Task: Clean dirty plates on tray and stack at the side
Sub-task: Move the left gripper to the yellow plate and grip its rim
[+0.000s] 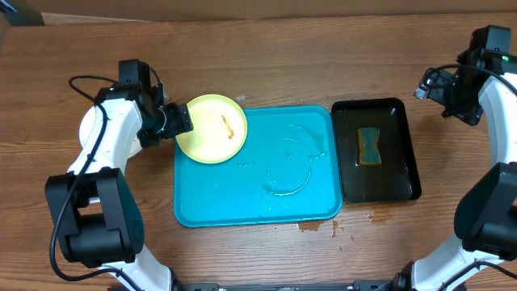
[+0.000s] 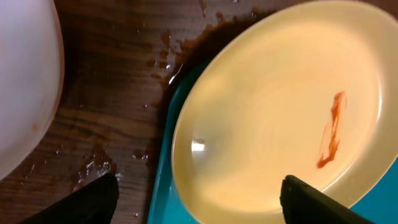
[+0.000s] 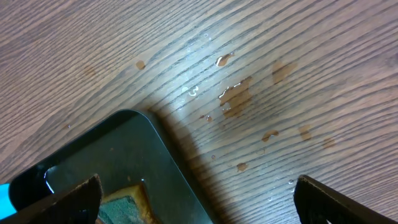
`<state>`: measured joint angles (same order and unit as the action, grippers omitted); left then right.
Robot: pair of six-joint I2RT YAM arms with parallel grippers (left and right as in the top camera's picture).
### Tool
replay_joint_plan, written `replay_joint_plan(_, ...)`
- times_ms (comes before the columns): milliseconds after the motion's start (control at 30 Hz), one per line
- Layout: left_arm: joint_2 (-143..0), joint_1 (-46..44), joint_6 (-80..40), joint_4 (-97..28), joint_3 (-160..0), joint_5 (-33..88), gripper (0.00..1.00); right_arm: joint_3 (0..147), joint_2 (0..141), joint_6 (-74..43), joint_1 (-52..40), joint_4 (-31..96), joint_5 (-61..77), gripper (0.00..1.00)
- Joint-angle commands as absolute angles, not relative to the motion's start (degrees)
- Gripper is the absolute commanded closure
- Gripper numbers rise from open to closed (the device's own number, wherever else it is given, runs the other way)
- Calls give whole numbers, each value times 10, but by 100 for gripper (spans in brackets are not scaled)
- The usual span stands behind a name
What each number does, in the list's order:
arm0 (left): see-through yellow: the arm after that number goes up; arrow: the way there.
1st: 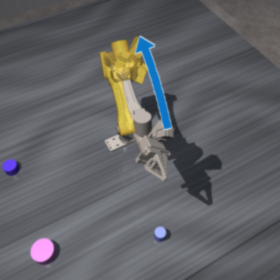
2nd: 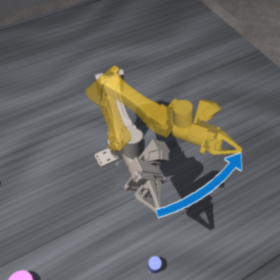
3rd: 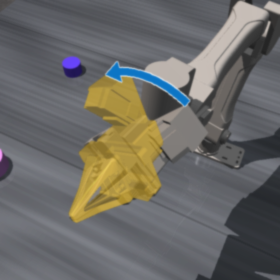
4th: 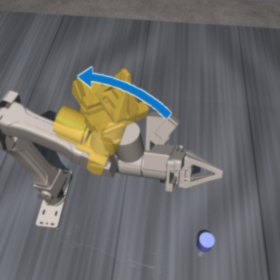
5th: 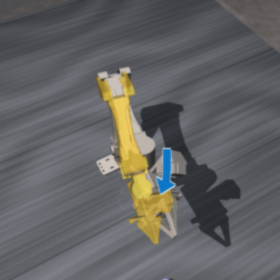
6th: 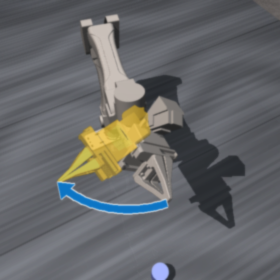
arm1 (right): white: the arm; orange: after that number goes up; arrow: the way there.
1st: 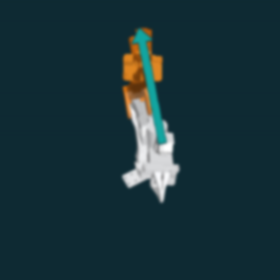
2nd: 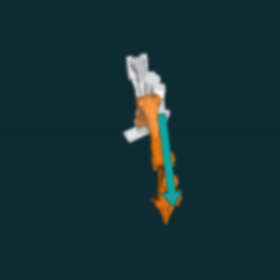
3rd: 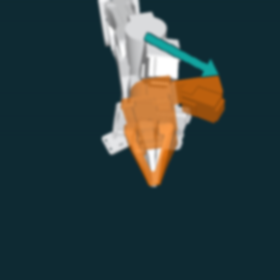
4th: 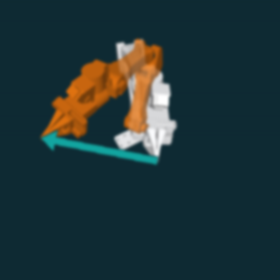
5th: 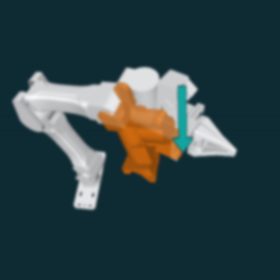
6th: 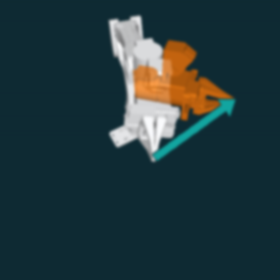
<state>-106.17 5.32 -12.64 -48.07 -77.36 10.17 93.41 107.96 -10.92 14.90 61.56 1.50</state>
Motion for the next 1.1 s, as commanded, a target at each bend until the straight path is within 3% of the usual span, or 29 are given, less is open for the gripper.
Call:
replay_joint_plan(0, -1056, 44, -138, -472, -764, 94, 18, 940, 1075, -114, 150, 614, 13, 0)
replay_joint_plan(133, -1063, 45, -138, -460, -759, 94, 24, 940, 1075, -114, 150, 614, 13, 0)
replay_joint_plan(300, -1080, 45, -138, -444, -757, 94, 51, 940, 1075, -114, 150, 614, 13, 0)
replay_joint_plan(567, -1109, 45, -138, -428, -752, 94, 50, 940, 1075, -114, 150, 614, 13, 0)
replay_joint_plan(733, -1119, 45, -138, -424, -752, 94, 57, 940, 1075, -114, 150, 614, 13, 0)
replay_joint_plan(1033, -1122, 45, -138, -421, -752, 102, 96, 940, 1075, -114, 150, 614, 13, 0)
replay_joint_plan(1067, -1122, 45, -138, -421, -752, 104, 96, 940, 1075, -114, 150, 614, 13, 0)
